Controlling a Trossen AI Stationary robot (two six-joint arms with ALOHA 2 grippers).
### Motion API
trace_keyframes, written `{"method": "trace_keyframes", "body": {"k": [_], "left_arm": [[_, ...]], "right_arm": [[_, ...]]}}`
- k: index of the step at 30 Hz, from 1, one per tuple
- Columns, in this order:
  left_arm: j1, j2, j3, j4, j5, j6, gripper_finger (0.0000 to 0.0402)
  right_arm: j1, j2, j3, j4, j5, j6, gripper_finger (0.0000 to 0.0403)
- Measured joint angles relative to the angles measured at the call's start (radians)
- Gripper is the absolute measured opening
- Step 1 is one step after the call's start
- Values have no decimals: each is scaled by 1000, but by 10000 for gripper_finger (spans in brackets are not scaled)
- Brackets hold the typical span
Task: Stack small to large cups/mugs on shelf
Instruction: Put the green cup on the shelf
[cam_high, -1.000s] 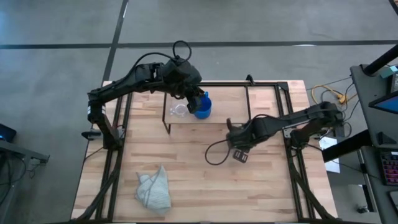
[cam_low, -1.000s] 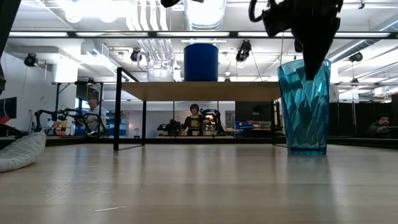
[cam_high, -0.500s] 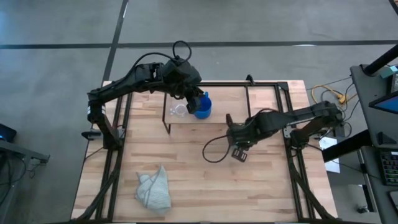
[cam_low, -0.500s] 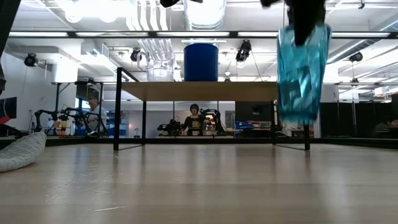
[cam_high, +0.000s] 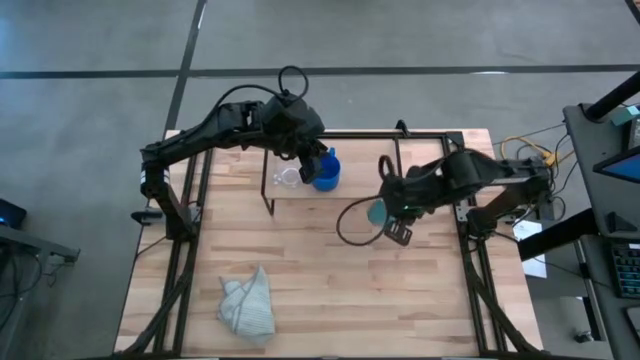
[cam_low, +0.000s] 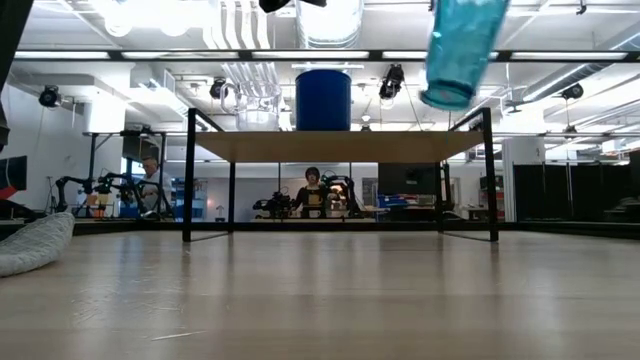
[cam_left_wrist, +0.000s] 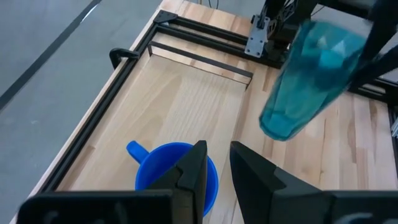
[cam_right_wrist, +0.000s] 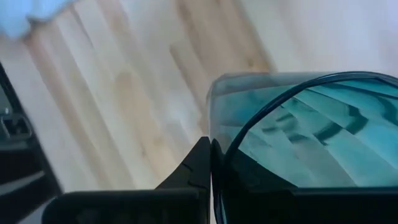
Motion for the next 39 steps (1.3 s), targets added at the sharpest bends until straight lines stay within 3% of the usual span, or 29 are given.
{"method": "trace_keyframes", "body": {"k": [5,12,20,24,36,39], "left_arm": [[0,0,-1,0,0,0,57],[1,0,-1,2,0,-1,57],[6,19,-14,19,-6,-2,57],[8,34,-15,33,-7,-3,57],[8,40,-15,29,-8,-1,57],[8,40,-15,29,-8,-1,57]], "right_arm": [[-30,11,90,1,127,-56,9],[-128,11,97,0,142,-147,9],[-224,11,76,1,129,-214,9],[-258,15,73,1,59,-240,9],[-303,91,67,1,23,-306,9],[-324,104,67,2,-28,-329,9]]}}
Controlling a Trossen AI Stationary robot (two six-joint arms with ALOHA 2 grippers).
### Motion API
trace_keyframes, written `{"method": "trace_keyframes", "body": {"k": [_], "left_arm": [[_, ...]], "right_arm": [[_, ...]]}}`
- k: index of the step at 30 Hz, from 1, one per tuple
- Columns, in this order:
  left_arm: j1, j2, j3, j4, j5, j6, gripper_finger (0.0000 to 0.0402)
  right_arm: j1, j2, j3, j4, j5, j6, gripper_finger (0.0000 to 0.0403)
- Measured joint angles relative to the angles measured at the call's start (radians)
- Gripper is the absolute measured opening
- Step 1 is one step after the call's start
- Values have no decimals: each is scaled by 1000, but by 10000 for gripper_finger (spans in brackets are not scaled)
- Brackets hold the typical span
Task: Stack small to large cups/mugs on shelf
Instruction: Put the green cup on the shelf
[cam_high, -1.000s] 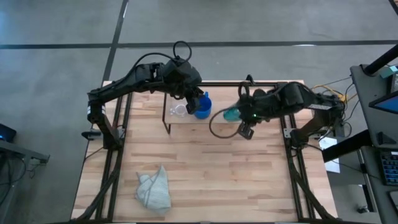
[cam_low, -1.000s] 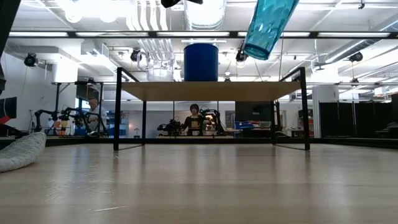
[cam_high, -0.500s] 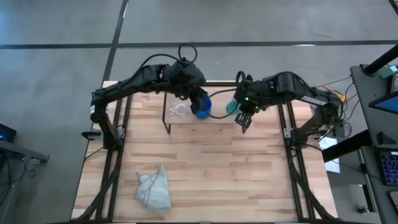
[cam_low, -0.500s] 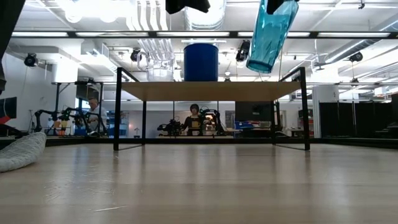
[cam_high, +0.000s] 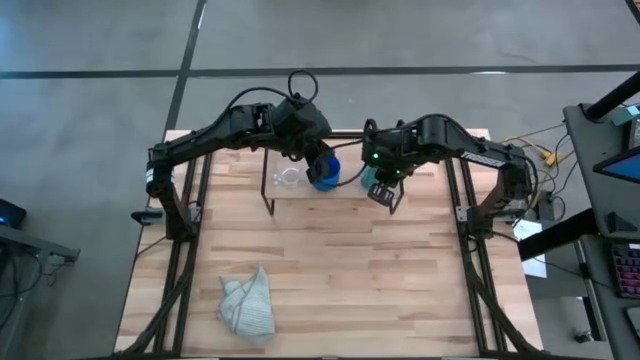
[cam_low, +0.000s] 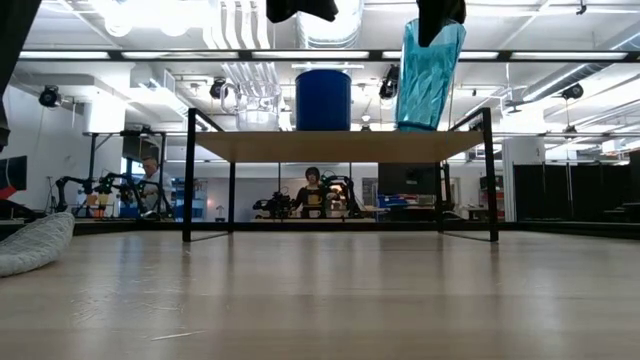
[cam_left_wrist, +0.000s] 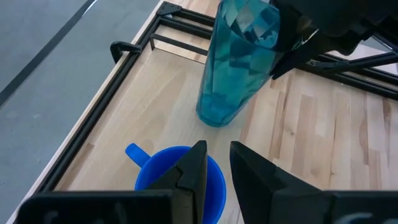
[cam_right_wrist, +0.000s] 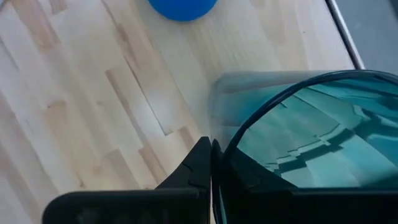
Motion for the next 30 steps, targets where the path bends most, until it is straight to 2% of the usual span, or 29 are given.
{"method": "trace_keyframes", "body": {"k": [9,30], "left_arm": [[7,0,0,0,0,1,57],[33,0,0,0,0,10,57]], "right_arm": [[-29,12,4,3,-40,-23,14],[-67,10,1,24,-12,-60,100]]}}
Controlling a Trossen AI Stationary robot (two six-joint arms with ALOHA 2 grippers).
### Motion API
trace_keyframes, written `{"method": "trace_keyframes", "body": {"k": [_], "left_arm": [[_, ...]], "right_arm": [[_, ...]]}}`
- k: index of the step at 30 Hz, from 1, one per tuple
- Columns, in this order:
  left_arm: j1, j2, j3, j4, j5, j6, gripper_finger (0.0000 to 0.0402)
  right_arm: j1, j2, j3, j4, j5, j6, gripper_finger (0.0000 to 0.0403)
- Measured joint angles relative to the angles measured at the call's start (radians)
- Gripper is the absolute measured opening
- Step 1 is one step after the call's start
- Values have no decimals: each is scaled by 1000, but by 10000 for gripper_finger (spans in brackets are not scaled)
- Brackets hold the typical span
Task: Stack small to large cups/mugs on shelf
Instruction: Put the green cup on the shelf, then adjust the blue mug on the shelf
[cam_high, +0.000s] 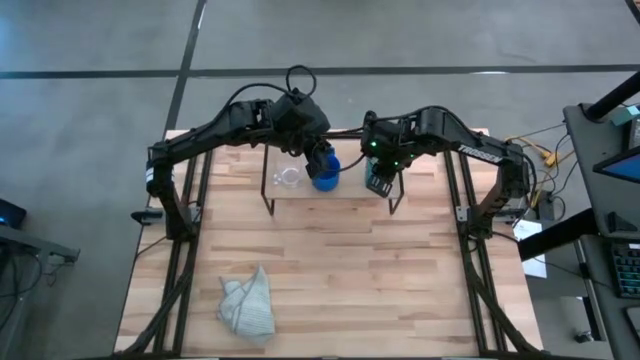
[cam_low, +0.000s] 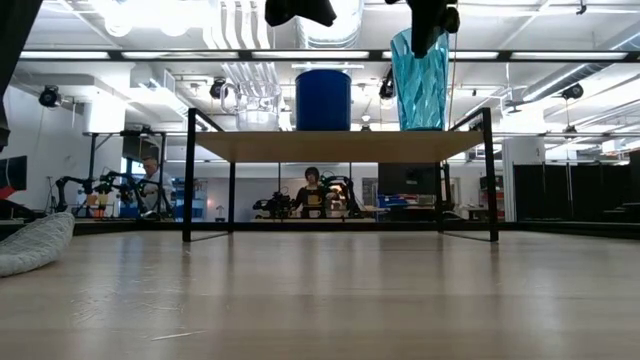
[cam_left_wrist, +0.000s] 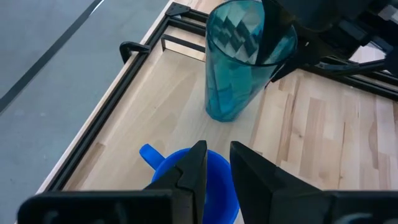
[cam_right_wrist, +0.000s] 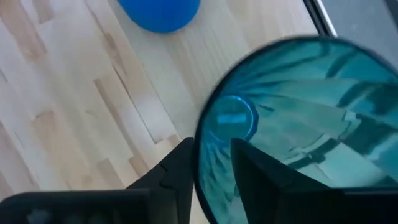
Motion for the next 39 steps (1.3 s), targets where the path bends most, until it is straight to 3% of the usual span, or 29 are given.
{"method": "trace_keyframes", "body": {"k": [10,22,27,33,39], "left_arm": [[8,0,0,-5,0,0,57],[-5,-24,0,-181,0,-80,57],[-30,-23,0,-235,1,-87,56],[-41,-15,-8,-271,-18,-60,13],[-40,-18,-69,-271,-23,-59,1]], "right_arm": [[-1,-1,69,37,-1,-20,131],[38,-16,363,23,-11,37,127],[101,-27,381,28,-10,40,99],[189,-21,377,9,8,52,18],[244,-10,376,9,61,72,9]]}}
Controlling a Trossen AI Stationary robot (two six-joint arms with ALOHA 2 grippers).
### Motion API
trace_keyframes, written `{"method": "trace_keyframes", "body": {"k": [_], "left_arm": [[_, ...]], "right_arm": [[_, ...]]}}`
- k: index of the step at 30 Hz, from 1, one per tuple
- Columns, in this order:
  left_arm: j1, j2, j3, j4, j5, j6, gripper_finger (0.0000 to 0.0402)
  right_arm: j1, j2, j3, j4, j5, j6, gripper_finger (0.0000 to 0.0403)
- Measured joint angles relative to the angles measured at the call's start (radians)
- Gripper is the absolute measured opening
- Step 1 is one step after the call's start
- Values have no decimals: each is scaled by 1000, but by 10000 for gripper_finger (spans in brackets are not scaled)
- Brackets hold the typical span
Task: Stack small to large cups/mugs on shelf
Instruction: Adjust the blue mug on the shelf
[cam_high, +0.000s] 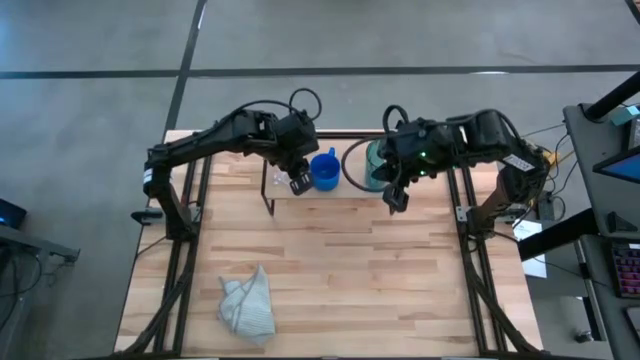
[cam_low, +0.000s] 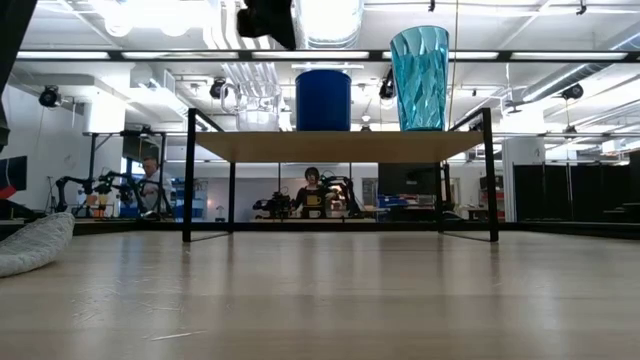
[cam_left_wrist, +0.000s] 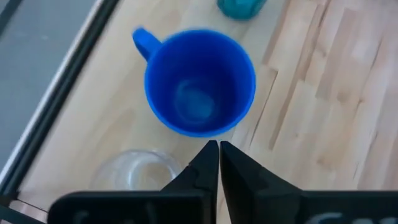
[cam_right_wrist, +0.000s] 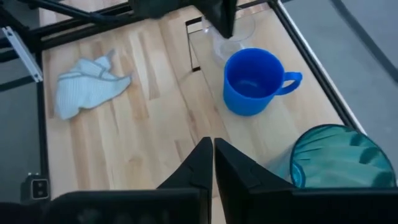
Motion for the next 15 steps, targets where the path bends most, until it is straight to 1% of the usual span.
{"method": "trace_keyframes", "body": {"k": [5,15], "left_arm": [[-7,0,-89,2,5,-2,0],[-8,0,-159,50,5,0,0]], "right_arm": [[17,2,0,0,42,3,9],[17,2,0,1,43,14,9]]}}
